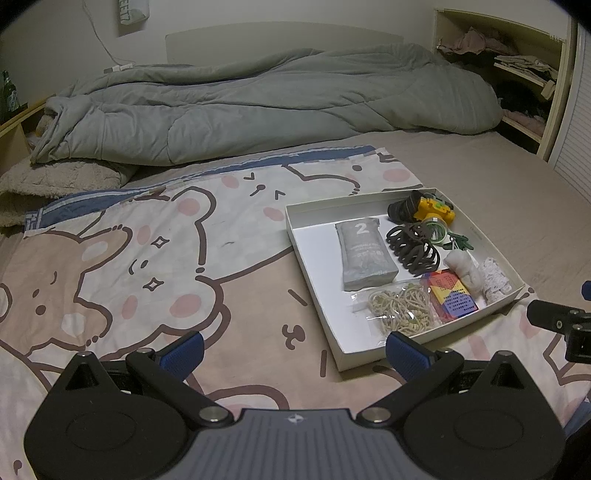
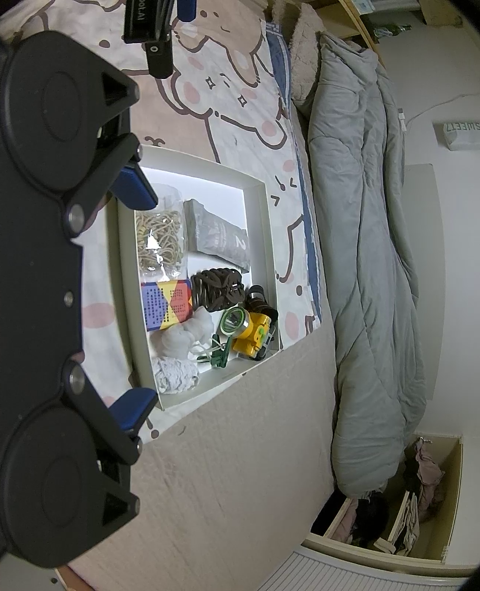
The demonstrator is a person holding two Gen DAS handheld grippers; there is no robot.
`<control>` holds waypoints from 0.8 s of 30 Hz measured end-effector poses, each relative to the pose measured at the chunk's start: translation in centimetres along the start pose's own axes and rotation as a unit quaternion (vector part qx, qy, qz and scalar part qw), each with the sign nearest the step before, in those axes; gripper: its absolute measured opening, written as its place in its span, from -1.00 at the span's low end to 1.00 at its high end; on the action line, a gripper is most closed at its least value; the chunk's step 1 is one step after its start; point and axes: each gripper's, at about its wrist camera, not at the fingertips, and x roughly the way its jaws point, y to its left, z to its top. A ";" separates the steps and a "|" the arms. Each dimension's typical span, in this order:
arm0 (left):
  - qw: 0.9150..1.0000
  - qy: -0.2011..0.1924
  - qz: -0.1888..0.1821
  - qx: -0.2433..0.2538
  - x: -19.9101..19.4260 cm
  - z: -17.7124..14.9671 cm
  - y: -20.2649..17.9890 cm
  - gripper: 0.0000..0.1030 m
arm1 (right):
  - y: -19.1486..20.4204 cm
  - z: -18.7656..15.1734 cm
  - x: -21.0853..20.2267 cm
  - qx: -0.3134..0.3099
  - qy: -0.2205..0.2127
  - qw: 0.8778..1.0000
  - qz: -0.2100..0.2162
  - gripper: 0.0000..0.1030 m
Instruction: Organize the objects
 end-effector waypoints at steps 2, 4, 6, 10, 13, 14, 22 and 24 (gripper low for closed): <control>1.000 0.000 0.001 0.000 0.0 0.0 0.0 1.00 | 0.0 0.0 0.0 0.000 0.000 1.000 0.001 1.00; 1.000 0.001 0.001 0.001 0.0 0.0 0.0 1.00 | 0.1 -0.1 0.0 -0.001 0.001 1.000 0.001 1.00; 1.000 0.001 0.001 0.001 0.0 0.0 0.0 1.00 | 0.1 0.0 0.0 0.000 0.001 1.000 0.001 1.00; 1.000 0.001 0.001 -0.001 0.0 0.0 0.1 1.00 | 0.1 0.0 0.0 -0.001 0.001 1.000 0.001 1.00; 1.000 0.001 0.001 -0.001 0.0 0.0 0.1 1.00 | 0.1 0.0 0.0 0.000 0.001 1.000 0.002 1.00; 1.000 0.001 0.001 -0.001 0.0 0.0 0.1 1.00 | 0.1 0.0 0.0 0.000 0.001 1.000 0.002 1.00; 1.000 0.002 0.001 -0.002 0.0 0.0 0.1 1.00 | 0.1 0.0 0.0 -0.001 0.002 1.000 0.002 1.00; 1.000 0.002 0.001 -0.002 0.0 0.0 0.1 1.00 | 0.2 0.0 0.0 -0.001 0.002 1.000 0.002 1.00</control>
